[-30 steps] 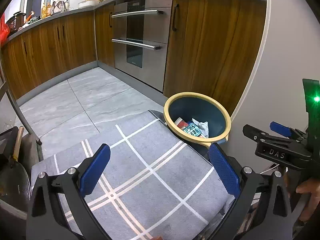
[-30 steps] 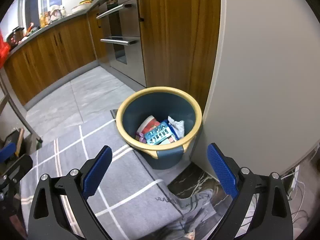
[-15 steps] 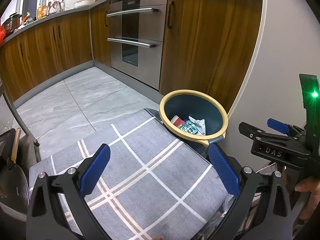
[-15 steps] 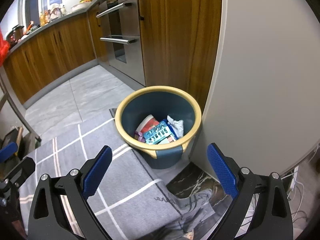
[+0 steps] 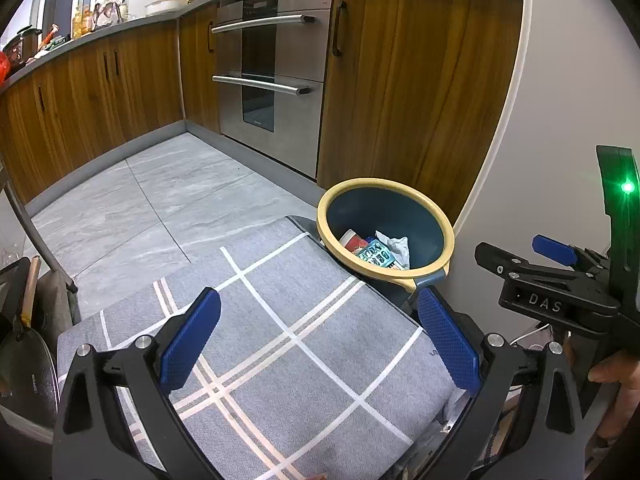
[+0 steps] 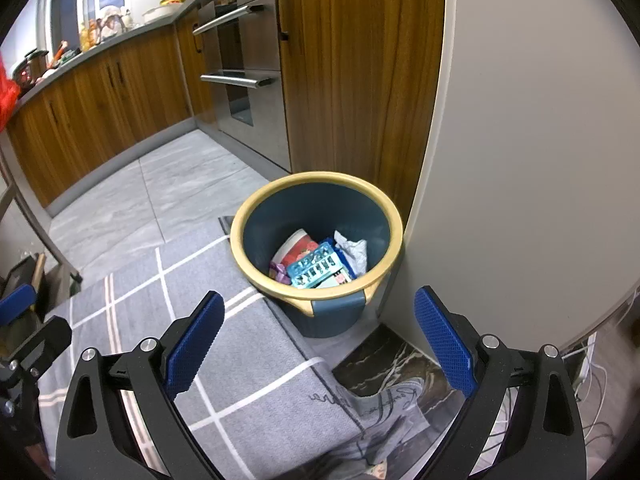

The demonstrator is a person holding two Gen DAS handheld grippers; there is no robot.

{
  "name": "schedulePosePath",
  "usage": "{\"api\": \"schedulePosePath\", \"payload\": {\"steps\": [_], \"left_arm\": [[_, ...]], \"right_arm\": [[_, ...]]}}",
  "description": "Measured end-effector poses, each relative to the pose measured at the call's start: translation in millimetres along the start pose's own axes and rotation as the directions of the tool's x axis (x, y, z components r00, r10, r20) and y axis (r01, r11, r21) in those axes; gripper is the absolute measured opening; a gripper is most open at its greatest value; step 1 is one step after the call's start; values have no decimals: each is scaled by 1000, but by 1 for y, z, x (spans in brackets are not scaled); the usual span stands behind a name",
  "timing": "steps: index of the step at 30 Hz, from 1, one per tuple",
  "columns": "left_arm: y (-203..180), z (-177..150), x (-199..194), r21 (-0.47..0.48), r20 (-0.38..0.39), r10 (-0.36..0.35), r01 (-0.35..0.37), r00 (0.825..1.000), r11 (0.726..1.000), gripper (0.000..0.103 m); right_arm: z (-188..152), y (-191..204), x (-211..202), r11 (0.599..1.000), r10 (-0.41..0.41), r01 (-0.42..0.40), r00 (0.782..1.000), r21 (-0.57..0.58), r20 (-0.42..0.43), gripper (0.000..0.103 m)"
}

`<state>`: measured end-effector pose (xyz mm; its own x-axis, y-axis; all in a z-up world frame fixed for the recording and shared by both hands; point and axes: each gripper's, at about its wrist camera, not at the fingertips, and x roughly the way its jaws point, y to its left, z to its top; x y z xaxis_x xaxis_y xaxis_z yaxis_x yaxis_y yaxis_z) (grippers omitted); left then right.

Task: Collect trash

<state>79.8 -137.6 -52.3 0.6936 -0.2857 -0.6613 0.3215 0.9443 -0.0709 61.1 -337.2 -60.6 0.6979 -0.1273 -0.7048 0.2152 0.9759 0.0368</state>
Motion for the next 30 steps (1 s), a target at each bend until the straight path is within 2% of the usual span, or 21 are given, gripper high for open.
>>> {"api": "schedulePosePath", "payload": {"steps": [27, 30], "left_arm": [[-2, -3, 0, 12, -2, -3, 3, 1000, 1000, 97], [0, -4, -1, 11, 3, -23, 23, 1000, 1000, 97]], "right_arm": [[0, 2, 1, 1000, 2, -2, 1000, -5, -3, 95], [0, 2, 1, 1000, 0, 0, 1000, -5, -4, 95]]}}
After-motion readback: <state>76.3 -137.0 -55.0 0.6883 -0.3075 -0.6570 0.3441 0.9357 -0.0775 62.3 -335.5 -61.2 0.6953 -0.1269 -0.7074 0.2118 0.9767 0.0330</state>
